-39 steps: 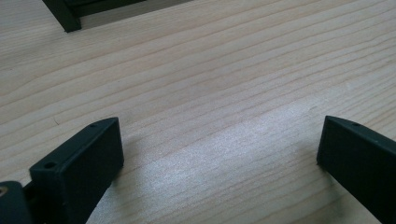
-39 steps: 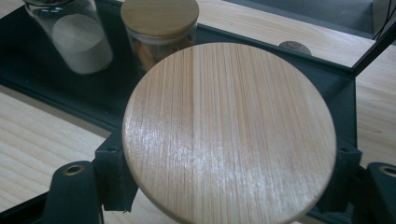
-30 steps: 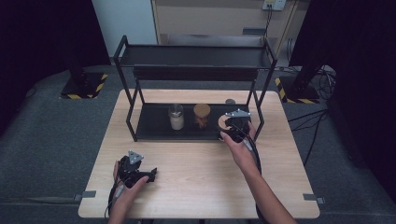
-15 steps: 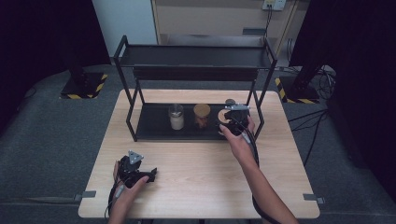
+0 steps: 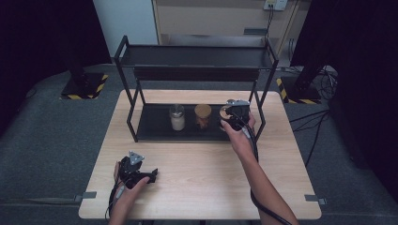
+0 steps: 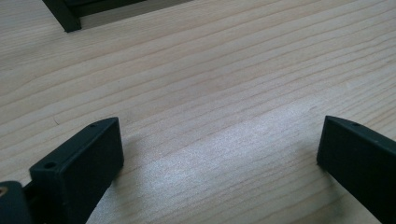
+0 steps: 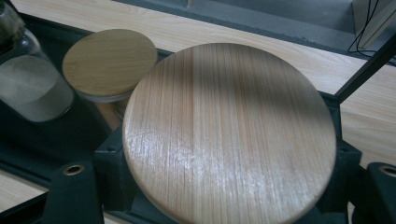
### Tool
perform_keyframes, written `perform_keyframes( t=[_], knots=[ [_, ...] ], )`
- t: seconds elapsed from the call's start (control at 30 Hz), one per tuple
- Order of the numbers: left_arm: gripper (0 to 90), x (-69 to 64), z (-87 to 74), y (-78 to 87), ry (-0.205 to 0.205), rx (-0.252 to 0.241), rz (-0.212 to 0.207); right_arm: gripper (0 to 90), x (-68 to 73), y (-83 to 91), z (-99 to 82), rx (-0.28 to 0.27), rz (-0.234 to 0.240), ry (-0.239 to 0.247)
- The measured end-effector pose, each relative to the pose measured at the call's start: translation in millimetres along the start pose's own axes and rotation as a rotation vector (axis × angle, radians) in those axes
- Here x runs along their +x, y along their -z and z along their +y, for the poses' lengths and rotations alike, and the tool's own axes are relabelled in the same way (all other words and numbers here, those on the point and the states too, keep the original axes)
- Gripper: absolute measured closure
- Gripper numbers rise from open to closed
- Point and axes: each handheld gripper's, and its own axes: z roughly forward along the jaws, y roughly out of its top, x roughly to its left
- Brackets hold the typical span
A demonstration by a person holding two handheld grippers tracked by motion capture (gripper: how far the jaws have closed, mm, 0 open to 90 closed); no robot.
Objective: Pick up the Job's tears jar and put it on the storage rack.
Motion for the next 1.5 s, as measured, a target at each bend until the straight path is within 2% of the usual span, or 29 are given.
perform_keyframes(
  t=[0.3, 1.07, 1.5],
  knots=[
    [0.0, 0.0, 0.0, 0.0, 0.0, 0.0, 0.0, 25.6, -7.7, -9.9, 2.5, 0.003, -0.016, -0.013],
    [0.0, -0.1, 0.1, -0.1, 0.001, 0.0, 0.001, 25.6, -6.6, -31.1, 8.7, 0.005, -0.017, 0.012],
    [0.0, -0.1, 0.1, -0.1, 0.0, 0.001, 0.0, 25.6, -10.3, -41.4, 2.6, 0.018, -0.009, -0.019]
  ],
)
